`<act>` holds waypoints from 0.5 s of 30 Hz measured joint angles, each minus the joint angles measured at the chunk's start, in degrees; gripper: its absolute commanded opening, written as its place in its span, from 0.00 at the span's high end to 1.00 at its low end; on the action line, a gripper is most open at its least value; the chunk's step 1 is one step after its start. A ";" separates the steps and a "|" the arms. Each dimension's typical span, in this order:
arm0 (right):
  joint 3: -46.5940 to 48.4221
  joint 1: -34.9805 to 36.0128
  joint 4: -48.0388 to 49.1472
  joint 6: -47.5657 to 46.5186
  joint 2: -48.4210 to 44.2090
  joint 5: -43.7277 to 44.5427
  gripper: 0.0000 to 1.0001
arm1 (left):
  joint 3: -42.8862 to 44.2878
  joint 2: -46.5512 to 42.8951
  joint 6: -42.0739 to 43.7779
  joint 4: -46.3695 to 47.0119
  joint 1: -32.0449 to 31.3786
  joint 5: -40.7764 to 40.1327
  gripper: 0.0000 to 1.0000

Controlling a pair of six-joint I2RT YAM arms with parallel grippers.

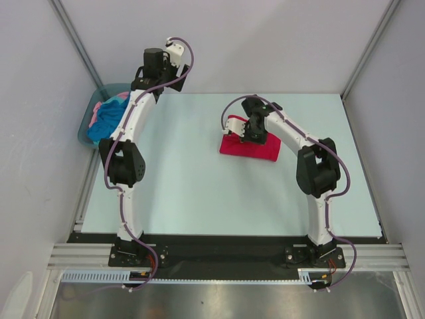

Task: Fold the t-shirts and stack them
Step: Fold the tshirt

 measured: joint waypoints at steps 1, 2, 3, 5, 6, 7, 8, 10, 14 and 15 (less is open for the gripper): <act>0.00 0.09 -0.42 0.11 0.00 -0.63 1.00 | 0.00 0.00 0.00 -0.02 0.00 0.00 0.00; -0.02 0.33 -0.61 0.35 0.00 -1.18 1.00 | 0.00 0.00 0.00 0.00 0.00 0.00 0.00; -0.02 0.46 -0.52 0.50 0.00 -1.49 1.00 | 0.00 0.00 0.00 -0.02 0.00 0.00 0.00; -0.09 0.74 0.48 0.98 0.00 -2.01 1.00 | 0.00 0.00 -0.02 -0.02 0.02 0.00 0.00; -0.22 0.90 1.49 1.09 0.09 -2.10 1.00 | 0.00 0.00 -0.02 0.00 0.02 0.02 0.00; -0.44 1.11 2.75 1.29 0.15 -2.08 1.00 | 0.00 0.00 -0.04 -0.02 0.02 0.02 0.00; -0.72 1.38 4.33 1.46 0.31 -2.05 1.00 | 0.00 0.00 -0.04 -0.02 0.04 0.00 0.00; -1.09 1.92 7.52 1.66 1.01 -1.88 1.00 | 0.00 0.00 -0.02 -0.02 0.04 0.02 0.00; -1.49 2.69 14.99 1.66 3.50 0.28 1.00 | -0.04 0.00 -0.02 -0.02 0.04 0.00 0.00; -1.84 2.93 17.18 1.64 4.13 1.03 1.00 | -0.07 0.00 -0.02 -0.02 0.07 0.00 0.00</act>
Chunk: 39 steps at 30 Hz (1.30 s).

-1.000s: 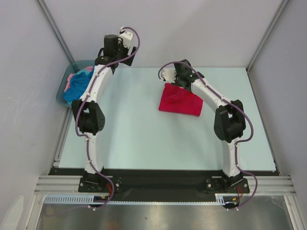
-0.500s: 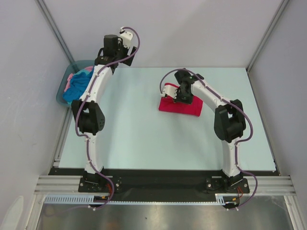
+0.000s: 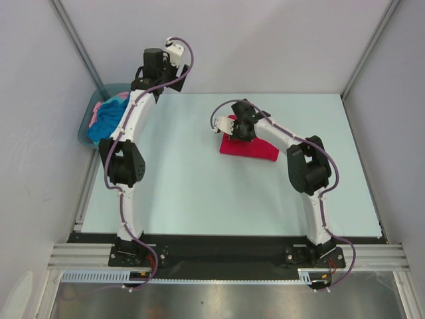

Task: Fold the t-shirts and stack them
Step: Fold the tshirt

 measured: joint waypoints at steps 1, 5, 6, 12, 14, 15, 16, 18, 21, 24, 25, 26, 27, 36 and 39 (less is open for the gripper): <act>-0.52 0.15 2.25 -0.07 0.55 0.90 1.00 | -0.04 0.00 0.00 0.02 0.00 0.00 0.00; -4.79 1.03 15.69 -1.79 1.38 6.14 1.00 | -0.87 -0.04 -0.02 0.02 0.02 0.02 0.00; -5.66 1.22 19.39 -2.29 1.55 7.45 1.00 | -1.18 -0.04 -0.04 0.02 0.02 0.02 0.00; -6.95 2.82 38.77 -6.84 3.76 13.90 1.00 | -1.53 -0.04 -0.52 0.02 0.02 0.59 0.00; -6.95 3.48 43.19 -8.50 4.00 14.84 1.00 | -1.53 -0.04 -0.63 0.02 0.02 1.03 0.00; -6.95 3.67 44.96 -9.11 4.13 15.13 1.00 | -1.53 -0.04 -0.66 0.02 0.02 1.11 0.00; -6.95 3.89 47.15 -9.94 4.35 15.41 1.00 | -1.53 -0.04 -0.68 0.02 0.02 1.20 0.00; -6.80 4.22 51.12 -11.34 5.22 15.98 1.00 | -1.53 -0.04 -1.05 0.02 0.02 1.31 0.00; -4.72 4.61 56.28 -12.98 8.52 17.40 1.00 | -1.53 -0.04 -1.55 0.02 0.02 1.40 0.00; -0.17 4.59 55.08 -12.83 12.44 19.26 1.00 | -1.53 -0.04 -1.57 0.02 0.02 1.53 0.00; 2.01 4.52 51.82 -11.58 13.38 19.47 1.00 | -1.53 -0.04 -1.55 0.02 0.02 1.53 0.00; 5.07 4.39 46.60 -10.29 14.14 19.30 1.00 | -1.53 -0.04 -1.53 0.00 0.02 1.51 0.00; 8.39 4.22 41.18 -8.41 14.71 19.04 1.00 | -1.53 -0.04 -1.51 0.00 0.02 1.51 0.00; 12.87 2.73 14.08 -0.04 5.42 18.64 1.00 | -1.81 -0.09 -1.42 0.02 0.09 1.31 0.00; 12.94 1.81 6.54 0.83 3.50 17.07 1.00 | -1.84 -0.09 -1.42 0.00 0.11 1.33 0.00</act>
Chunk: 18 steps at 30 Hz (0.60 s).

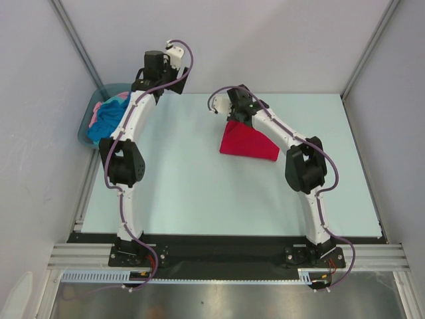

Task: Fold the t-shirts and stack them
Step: Fold the tshirt

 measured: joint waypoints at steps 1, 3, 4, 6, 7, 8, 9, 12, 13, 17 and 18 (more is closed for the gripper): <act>0.07 -0.44 -2.73 0.22 -0.20 -0.96 1.00 | 0.00 0.00 0.00 0.00 0.02 0.00 0.00; 0.00 -1.40 -7.26 0.68 -0.13 -2.91 1.00 | 0.00 0.00 -0.02 0.00 0.02 0.00 0.00; -0.33 -1.81 -8.57 0.83 -0.09 -3.67 1.00 | 0.00 0.00 -0.02 0.00 0.02 0.02 0.00; -1.18 -2.56 -10.75 1.05 0.09 -5.27 1.00 | 0.00 0.00 -0.07 0.00 0.02 0.17 0.00; -1.31 -2.97 -11.41 1.11 0.50 -5.90 1.00 | 0.00 0.00 -0.07 0.00 0.02 0.22 0.00; -1.31 -3.23 -11.52 1.18 1.05 -6.23 1.00 | 0.00 0.00 -0.09 0.00 0.02 0.24 0.00; -1.31 -3.41 -11.30 1.31 1.81 -6.62 1.00 | 0.00 0.00 -0.09 0.00 0.02 0.26 0.00; -1.29 -3.28 -10.16 1.42 4.66 -7.74 1.00 | 0.00 0.00 -0.09 0.00 0.02 0.24 0.00; -1.29 -3.19 -9.70 1.44 5.49 -8.02 1.00 | 0.00 0.00 -0.07 0.00 0.02 0.22 0.00; -0.79 -2.54 -7.19 1.29 8.98 -8.57 1.00 | -0.11 -0.02 -0.04 -0.02 0.02 0.22 0.00; -0.79 -2.34 -6.45 1.03 9.42 -8.33 1.00 | -0.22 -0.02 -0.04 0.00 0.02 0.20 0.00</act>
